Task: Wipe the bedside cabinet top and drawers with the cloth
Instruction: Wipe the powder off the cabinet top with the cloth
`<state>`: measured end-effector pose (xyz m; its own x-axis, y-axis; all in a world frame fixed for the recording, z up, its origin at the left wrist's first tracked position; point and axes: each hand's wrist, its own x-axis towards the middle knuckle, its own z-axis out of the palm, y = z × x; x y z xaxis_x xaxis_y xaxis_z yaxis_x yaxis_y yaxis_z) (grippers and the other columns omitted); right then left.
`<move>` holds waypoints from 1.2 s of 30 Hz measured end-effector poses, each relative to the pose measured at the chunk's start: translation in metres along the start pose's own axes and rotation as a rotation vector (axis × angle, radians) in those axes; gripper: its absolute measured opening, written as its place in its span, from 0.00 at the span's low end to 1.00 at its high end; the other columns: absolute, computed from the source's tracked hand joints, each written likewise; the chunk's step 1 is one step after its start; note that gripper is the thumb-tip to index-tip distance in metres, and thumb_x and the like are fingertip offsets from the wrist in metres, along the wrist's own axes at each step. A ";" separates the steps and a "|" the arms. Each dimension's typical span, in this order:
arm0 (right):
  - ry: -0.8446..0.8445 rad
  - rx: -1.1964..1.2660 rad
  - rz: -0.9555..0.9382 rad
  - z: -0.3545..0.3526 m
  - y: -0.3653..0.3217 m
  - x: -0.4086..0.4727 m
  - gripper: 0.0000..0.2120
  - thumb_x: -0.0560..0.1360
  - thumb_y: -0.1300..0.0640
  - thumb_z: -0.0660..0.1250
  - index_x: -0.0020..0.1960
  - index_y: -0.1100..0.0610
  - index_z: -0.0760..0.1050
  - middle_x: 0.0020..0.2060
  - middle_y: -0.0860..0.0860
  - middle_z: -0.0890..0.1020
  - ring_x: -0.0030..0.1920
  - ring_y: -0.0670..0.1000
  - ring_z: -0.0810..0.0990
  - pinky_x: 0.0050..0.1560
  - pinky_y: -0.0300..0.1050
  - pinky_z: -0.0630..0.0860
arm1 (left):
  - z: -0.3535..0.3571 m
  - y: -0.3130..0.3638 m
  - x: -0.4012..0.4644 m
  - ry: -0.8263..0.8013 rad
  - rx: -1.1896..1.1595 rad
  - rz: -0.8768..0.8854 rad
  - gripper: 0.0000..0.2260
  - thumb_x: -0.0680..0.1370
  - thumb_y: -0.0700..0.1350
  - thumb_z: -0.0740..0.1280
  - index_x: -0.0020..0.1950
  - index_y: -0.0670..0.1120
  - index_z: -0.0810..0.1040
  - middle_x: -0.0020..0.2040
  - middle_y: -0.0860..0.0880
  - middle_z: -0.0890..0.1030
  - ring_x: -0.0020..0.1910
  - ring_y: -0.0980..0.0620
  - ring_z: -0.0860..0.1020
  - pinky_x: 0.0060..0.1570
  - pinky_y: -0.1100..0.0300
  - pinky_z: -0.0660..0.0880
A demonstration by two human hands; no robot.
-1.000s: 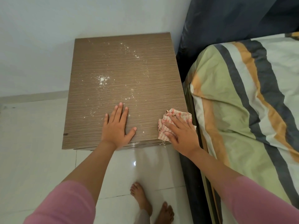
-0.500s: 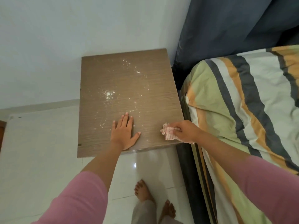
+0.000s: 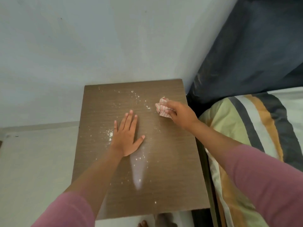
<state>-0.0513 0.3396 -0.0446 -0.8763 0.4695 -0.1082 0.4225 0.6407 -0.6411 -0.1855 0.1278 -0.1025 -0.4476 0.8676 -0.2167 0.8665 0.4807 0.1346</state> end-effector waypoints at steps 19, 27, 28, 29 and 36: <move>-0.110 -0.423 -0.244 0.038 0.071 0.142 0.23 0.78 0.42 0.49 0.73 0.40 0.58 0.76 0.49 0.56 0.76 0.53 0.51 0.73 0.61 0.44 | 0.016 -0.022 0.060 0.023 -0.084 -0.077 0.37 0.75 0.66 0.53 0.77 0.49 0.47 0.78 0.50 0.45 0.76 0.52 0.44 0.72 0.42 0.46; -0.121 -0.455 -0.178 0.046 0.066 0.117 0.25 0.78 0.39 0.45 0.74 0.37 0.50 0.76 0.45 0.48 0.76 0.50 0.43 0.73 0.59 0.37 | 0.015 -0.023 0.061 -0.003 -0.077 -0.079 0.36 0.75 0.66 0.51 0.77 0.50 0.45 0.78 0.51 0.43 0.76 0.52 0.42 0.72 0.43 0.46; -0.120 -0.449 -0.178 0.047 0.065 0.110 0.24 0.78 0.40 0.46 0.74 0.37 0.50 0.76 0.45 0.48 0.76 0.50 0.43 0.73 0.59 0.38 | 0.015 -0.023 0.061 -0.001 -0.076 -0.079 0.36 0.75 0.66 0.51 0.77 0.50 0.45 0.78 0.51 0.43 0.76 0.52 0.42 0.72 0.43 0.46; -0.121 -0.444 -0.175 0.049 0.065 0.103 0.24 0.78 0.40 0.47 0.74 0.37 0.51 0.76 0.45 0.48 0.76 0.50 0.43 0.73 0.59 0.38 | 0.015 -0.022 0.061 0.000 -0.072 -0.078 0.36 0.75 0.66 0.51 0.77 0.50 0.45 0.78 0.50 0.42 0.76 0.52 0.42 0.72 0.43 0.45; -0.121 -0.429 -0.140 0.062 0.057 0.049 0.25 0.77 0.39 0.47 0.74 0.37 0.51 0.77 0.44 0.49 0.76 0.49 0.43 0.73 0.60 0.41 | 0.008 -0.019 0.063 -0.110 -0.005 -0.086 0.36 0.75 0.67 0.42 0.75 0.49 0.34 0.75 0.49 0.33 0.75 0.50 0.36 0.71 0.42 0.39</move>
<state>-0.0846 0.3609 -0.1337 -0.9416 0.3028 -0.1473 0.3336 0.8982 -0.2863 -0.2282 0.1723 -0.1261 -0.4929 0.8043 -0.3320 0.8248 0.5534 0.1159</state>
